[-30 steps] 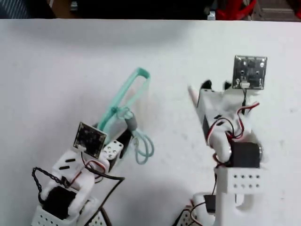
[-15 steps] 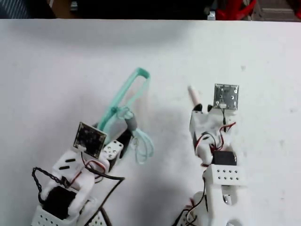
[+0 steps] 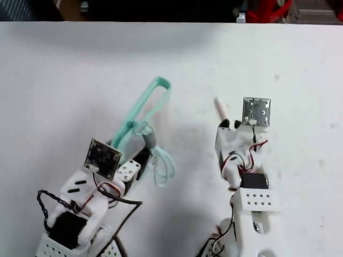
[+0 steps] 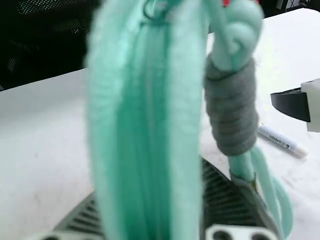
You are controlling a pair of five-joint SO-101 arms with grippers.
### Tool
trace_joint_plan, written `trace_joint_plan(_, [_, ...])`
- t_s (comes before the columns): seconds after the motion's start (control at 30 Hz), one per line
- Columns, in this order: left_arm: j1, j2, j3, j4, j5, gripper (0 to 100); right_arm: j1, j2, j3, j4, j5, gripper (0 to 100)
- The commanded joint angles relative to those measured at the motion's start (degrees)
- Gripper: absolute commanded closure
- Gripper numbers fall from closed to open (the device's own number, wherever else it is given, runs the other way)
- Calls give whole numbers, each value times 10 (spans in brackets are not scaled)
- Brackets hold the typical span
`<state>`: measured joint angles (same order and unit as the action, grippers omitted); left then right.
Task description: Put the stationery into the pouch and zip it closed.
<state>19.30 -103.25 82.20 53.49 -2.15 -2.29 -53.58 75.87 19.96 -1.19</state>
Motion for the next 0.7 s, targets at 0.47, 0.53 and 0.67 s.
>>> trace_joint_plan(0.47, [0,7,-4,-14,-4,838,-4,-5,0,-14,8,929])
trace_joint_plan(0.53, [0,7,-4,-14,-4,838,-4,-5,0,-14,8,929])
trace_joint_plan(0.67, [0,7,-4,-14,-4,838,-4,-5,0,-14,8,929])
